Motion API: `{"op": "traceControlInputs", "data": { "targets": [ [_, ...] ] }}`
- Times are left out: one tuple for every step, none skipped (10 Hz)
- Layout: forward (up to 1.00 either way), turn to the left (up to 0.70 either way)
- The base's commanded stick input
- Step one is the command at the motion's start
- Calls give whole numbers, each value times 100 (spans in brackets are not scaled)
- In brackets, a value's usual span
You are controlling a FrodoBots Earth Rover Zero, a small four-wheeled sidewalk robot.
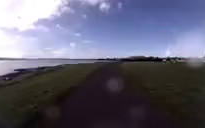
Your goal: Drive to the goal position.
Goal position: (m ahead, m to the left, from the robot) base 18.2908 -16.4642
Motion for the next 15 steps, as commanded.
{"op": "traceControlInputs", "data": {
  "targets": [
    [70, -20],
    [70, -35],
    [70, -35],
    [70, -35],
    [70, 0],
    [70, 0],
    [70, 0],
    [70, 0],
    [70, 0],
    [70, 0],
    [70, 0],
    [70, 0],
    [70, 0],
    [70, 0],
    [70, 0]
  ]
}}
